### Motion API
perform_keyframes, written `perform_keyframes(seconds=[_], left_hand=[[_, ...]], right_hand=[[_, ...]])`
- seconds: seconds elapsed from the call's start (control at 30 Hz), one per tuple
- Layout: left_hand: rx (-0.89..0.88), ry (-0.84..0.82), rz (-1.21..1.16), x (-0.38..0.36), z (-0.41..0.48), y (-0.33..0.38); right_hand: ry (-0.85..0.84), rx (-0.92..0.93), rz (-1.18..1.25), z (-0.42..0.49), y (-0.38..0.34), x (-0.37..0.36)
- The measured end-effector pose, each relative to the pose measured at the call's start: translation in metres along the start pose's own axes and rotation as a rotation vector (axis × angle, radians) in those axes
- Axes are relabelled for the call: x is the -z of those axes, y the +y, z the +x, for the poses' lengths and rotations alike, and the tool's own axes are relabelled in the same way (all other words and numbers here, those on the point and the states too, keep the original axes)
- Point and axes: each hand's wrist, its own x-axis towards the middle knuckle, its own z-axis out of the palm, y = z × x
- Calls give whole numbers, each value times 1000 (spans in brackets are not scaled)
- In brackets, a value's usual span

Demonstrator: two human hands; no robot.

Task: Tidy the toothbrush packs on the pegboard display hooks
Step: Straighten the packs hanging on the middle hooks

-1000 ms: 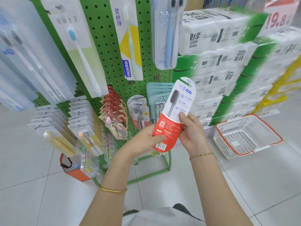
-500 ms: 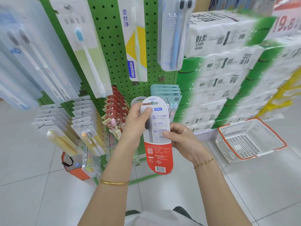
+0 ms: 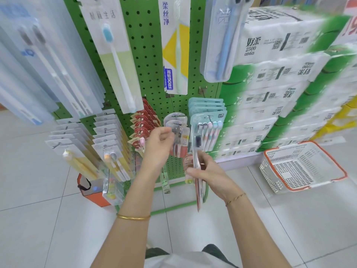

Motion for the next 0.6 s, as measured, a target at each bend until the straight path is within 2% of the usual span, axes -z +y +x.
perform_keyframes(seconds=[0.17,0.27,0.4,0.6], left_hand=[[-58,58,135,12,11,2],[-82,66,182,20,16,4],[-105,48,219,27,21,3],[-118,2,266,33,30,4]], right_hand=[[382,82,-320,22,-1,-29],[561,115,-405,36,3,-45],[709,120,-446,52,13,-62],[829,99,-412,81,22,-80]])
